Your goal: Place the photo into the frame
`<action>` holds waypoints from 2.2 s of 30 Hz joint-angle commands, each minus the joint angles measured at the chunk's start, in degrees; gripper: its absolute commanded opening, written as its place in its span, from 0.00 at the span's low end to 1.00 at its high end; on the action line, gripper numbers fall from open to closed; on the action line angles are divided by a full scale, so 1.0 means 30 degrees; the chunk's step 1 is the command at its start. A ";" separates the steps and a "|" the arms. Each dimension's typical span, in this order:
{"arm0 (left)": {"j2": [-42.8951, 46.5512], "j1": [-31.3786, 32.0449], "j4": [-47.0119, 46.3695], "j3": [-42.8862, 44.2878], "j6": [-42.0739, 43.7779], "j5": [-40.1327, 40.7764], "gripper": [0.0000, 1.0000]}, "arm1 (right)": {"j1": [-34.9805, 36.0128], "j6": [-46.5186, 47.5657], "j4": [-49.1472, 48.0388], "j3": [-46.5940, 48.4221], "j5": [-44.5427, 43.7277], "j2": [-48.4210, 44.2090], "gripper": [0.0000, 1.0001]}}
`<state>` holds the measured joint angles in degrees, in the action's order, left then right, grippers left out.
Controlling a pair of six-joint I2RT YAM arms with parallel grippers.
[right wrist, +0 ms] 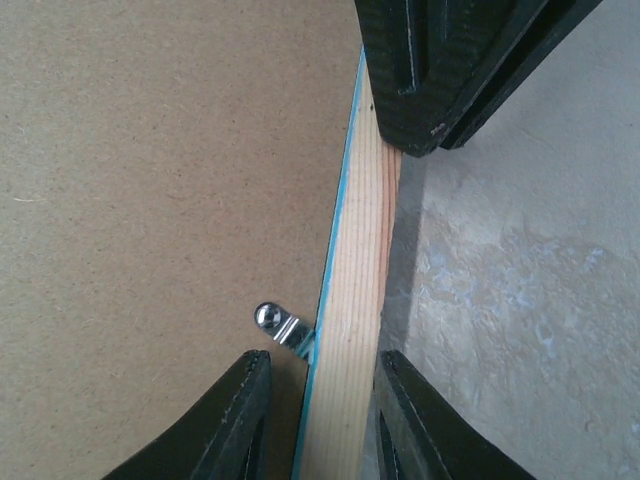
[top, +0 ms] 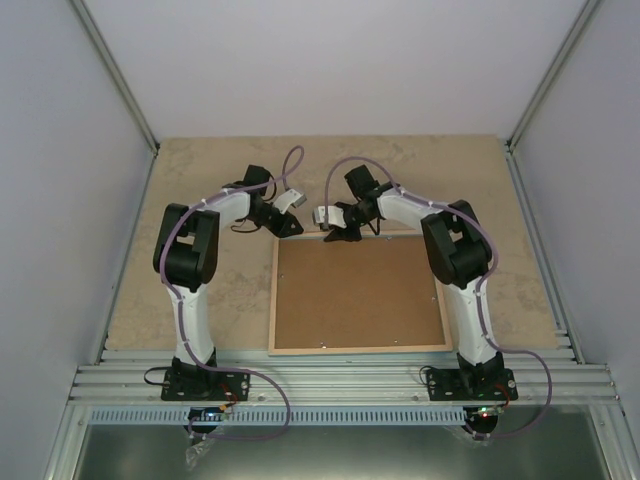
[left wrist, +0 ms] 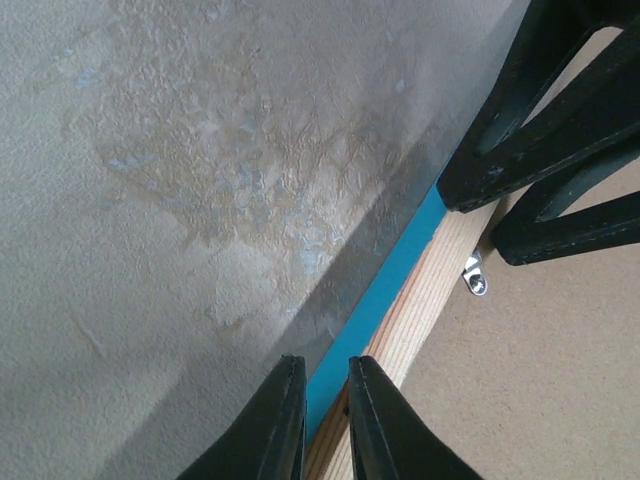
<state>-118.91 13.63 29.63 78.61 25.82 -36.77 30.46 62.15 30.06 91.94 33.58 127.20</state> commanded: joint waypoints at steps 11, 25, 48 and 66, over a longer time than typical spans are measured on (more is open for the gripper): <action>-0.1194 0.0377 0.0310 -0.0784 -0.0297 0.1974 0.15 | 0.0770 0.0188 0.0347 0.0618 -0.1404 0.1586 0.18; -0.1252 0.0352 0.0195 -0.0859 -0.0458 0.2122 0.15 | -0.2116 0.0123 0.5721 0.4713 0.1443 -0.0121 0.55; -0.1177 0.0377 -0.0015 -0.1005 -0.0801 0.2386 0.16 | -0.6937 0.6566 0.6191 -0.2344 -0.1178 -0.2005 0.51; -0.1027 0.0376 -0.0298 -0.1234 -0.0955 0.2532 0.15 | -0.6003 0.4645 0.4047 -0.3628 -0.3346 -0.1228 0.13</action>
<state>-118.80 13.96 27.35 77.65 22.81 -36.75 10.57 78.11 46.13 84.79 29.41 120.36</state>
